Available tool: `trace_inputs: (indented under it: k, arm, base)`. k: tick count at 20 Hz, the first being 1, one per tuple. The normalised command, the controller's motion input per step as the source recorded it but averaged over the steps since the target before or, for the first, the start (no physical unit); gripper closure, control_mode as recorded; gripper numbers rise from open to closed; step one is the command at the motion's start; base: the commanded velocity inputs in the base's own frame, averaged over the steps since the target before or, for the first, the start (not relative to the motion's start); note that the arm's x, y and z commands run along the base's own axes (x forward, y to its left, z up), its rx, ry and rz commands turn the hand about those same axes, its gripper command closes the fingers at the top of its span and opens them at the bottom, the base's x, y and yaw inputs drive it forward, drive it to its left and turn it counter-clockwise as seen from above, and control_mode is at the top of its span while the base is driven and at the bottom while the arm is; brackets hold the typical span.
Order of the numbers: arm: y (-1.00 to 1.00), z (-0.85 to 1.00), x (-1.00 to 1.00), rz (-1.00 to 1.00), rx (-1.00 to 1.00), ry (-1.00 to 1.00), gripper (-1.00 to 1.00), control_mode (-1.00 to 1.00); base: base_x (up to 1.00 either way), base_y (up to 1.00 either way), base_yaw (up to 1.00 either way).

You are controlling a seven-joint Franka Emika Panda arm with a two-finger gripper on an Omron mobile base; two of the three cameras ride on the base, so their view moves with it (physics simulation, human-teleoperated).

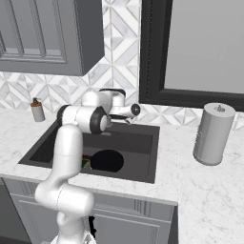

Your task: Pick the pan and sponge and place them into the sink. Then turn on the water.

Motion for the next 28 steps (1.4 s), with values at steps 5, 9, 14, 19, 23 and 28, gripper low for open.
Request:
trace_inputs:
  k: [5, 9, 14, 19, 23, 28]
  arm:
    - [0.0, -0.04, 0.11, 0.0, 0.03, 0.0, 1.0, -1.0]
    - [0.0, 0.0, 0.16, -0.1, 0.09, 0.0, 1.0, -1.0]
    - [-0.09, -0.08, 0.16, -0.15, 0.12, 0.05, 1.0, -1.0]
    - [-0.21, -0.09, 0.18, -0.13, 0.17, 0.16, 1.0, -1.0]
    - [-0.23, -0.14, 0.15, -0.05, 0.2, 0.22, 1.0, -1.0]
    - [-0.28, -0.28, 0.1, 0.0, 0.26, 0.18, 1.0, -1.0]
  base:
    - [0.0, 0.0, 0.0]
    - [0.0, 0.0, 0.0]
    - [0.0, 0.0, 0.0]
    - [0.0, 0.0, 0.0]
    - [0.0, 0.0, 0.0]
    - [0.0, 0.0, 0.0]
